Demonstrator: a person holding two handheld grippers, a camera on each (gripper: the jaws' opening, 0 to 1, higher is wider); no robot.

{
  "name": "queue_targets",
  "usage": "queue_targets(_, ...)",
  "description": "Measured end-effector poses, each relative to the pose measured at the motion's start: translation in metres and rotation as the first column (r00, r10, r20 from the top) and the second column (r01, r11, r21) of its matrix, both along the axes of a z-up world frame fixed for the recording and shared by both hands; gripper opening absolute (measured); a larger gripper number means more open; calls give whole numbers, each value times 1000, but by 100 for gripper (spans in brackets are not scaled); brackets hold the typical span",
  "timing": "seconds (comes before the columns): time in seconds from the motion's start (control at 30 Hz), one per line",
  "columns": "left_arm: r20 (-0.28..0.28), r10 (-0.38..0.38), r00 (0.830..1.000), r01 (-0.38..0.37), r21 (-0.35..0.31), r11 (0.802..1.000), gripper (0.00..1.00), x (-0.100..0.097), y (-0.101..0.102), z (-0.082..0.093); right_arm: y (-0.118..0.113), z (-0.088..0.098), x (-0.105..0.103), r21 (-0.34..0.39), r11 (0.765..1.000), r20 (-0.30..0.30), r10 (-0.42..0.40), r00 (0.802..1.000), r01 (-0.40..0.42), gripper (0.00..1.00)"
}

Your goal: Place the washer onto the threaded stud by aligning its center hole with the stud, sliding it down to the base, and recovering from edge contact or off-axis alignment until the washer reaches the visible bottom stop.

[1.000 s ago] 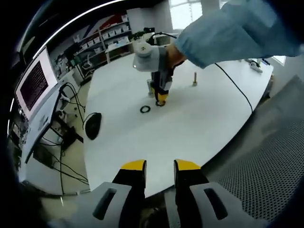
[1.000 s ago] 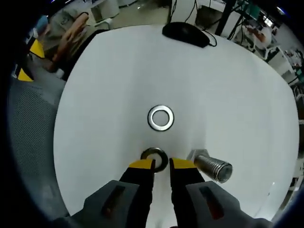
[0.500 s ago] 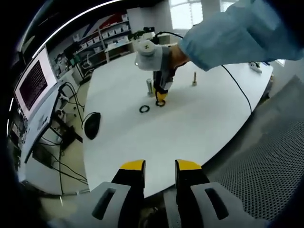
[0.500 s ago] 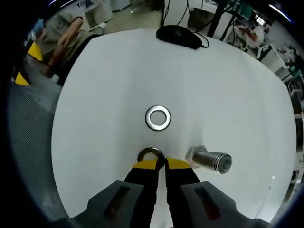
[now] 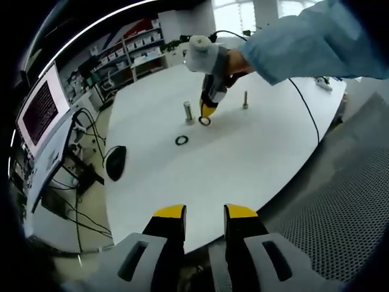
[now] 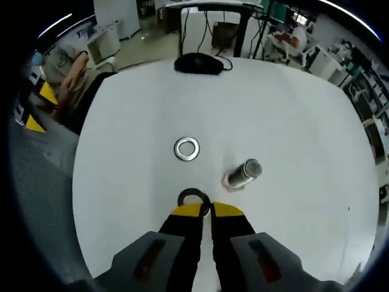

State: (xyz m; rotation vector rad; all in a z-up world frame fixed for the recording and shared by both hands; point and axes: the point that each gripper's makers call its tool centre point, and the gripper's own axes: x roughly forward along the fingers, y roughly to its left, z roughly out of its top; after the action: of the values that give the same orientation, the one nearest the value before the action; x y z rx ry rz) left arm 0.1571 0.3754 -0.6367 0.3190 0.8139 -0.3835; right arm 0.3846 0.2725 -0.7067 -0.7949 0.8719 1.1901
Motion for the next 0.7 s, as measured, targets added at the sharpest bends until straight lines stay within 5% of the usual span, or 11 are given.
queue_targets(0.2,4,-1,1000,1,0,1000,23,0,0,1,2,16,6,116,980,-49,-158,986,162,6)
queue_targets(0.4,6,1,1000,-1,-1,1000,23,0,0,1,6,30,10,213,914,-170,-314,934,346,6)
queue_targets(0.7,13,-8,1000,8,-5,1000,23,1,-2,2,3,42,31,268,741,-337,-527,780,616,6)
